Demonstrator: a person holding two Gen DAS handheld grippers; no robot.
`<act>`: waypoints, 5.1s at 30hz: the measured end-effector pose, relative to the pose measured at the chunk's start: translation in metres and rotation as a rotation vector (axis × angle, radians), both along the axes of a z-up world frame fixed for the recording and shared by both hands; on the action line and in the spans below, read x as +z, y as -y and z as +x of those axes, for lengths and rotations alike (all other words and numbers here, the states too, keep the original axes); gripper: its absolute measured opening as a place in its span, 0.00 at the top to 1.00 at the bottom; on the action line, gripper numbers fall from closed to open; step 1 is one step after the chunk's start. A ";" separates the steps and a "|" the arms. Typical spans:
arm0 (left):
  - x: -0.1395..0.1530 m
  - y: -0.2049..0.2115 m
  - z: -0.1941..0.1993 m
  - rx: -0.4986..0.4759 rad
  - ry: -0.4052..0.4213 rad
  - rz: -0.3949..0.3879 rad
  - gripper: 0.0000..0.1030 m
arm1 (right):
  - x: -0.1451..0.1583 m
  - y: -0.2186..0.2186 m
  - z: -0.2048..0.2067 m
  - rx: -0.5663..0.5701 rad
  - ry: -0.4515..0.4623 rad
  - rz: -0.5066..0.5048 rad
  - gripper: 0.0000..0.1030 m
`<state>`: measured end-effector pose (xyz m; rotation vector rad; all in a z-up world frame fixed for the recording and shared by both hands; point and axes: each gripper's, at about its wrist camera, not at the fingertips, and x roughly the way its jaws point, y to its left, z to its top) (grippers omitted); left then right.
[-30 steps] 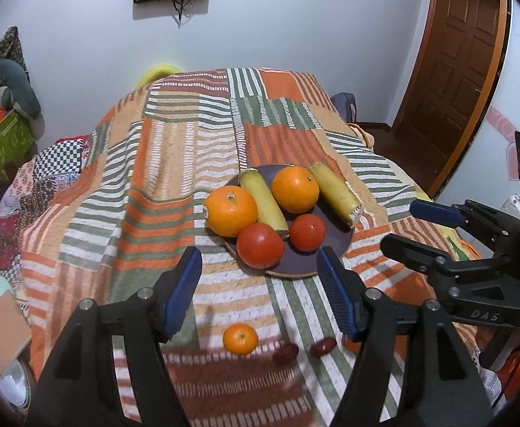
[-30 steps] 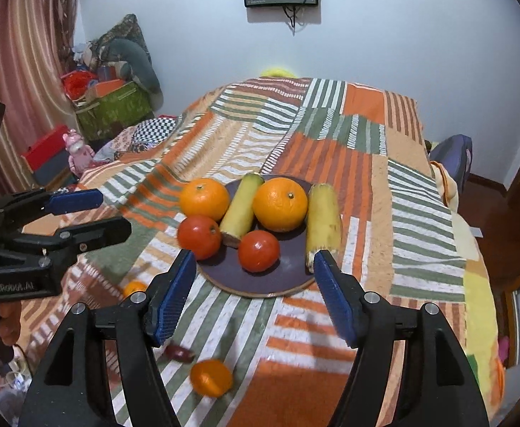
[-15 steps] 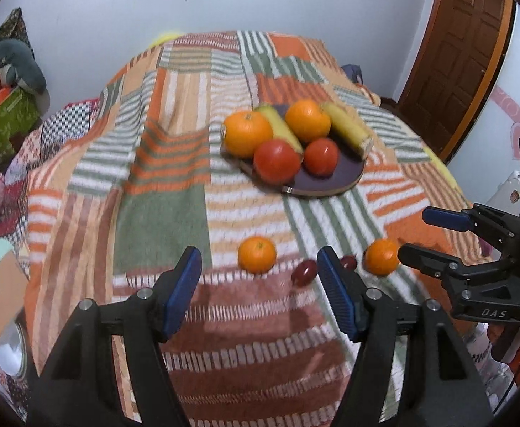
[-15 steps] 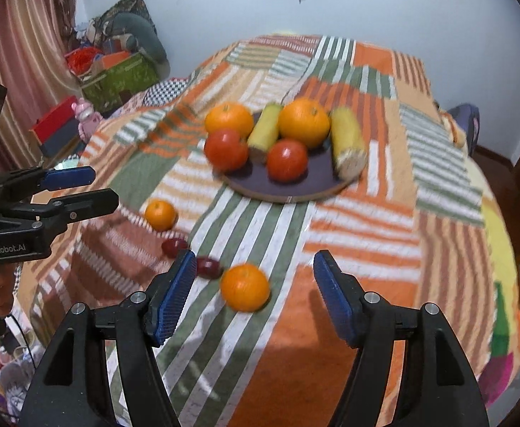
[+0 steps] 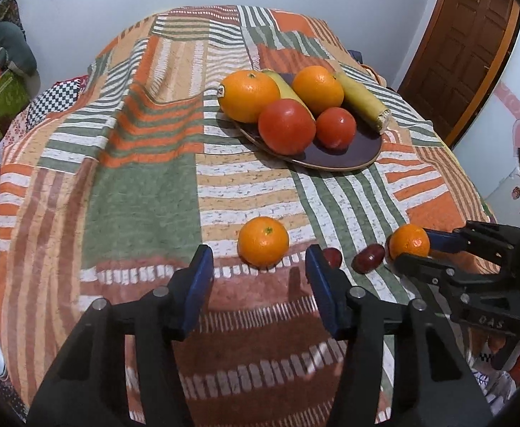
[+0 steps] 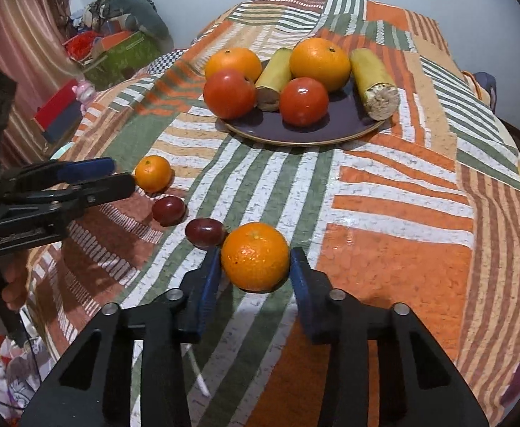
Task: Organize fruits
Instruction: 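Grasp a small tangerine with the right tool while the left tool grasps another tangerine, then place the tangerine on the plate with the right tool while the left tool places its tangerine, then grasp a red date with the left tool while the right tool grasps another date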
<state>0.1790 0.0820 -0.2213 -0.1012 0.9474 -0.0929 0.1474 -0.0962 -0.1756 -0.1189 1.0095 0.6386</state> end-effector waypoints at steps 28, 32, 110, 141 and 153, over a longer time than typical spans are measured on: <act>0.024 0.008 0.027 -0.006 0.062 -0.012 0.66 | 0.042 0.013 0.031 -0.063 0.112 0.081 0.66; 0.043 0.014 0.034 -0.019 0.106 -0.007 0.66 | 0.049 0.017 0.040 -0.079 0.137 0.091 0.66; 0.102 0.004 0.008 0.052 0.211 0.027 0.44 | 0.091 0.007 0.033 -0.029 0.277 0.048 0.47; -0.014 0.031 -0.005 -0.054 -0.012 -0.032 0.79 | 0.001 -0.017 0.001 0.075 0.023 0.008 0.58; -0.003 0.004 -0.016 0.001 0.014 -0.024 0.79 | -0.006 -0.040 0.004 0.111 0.036 -0.037 0.73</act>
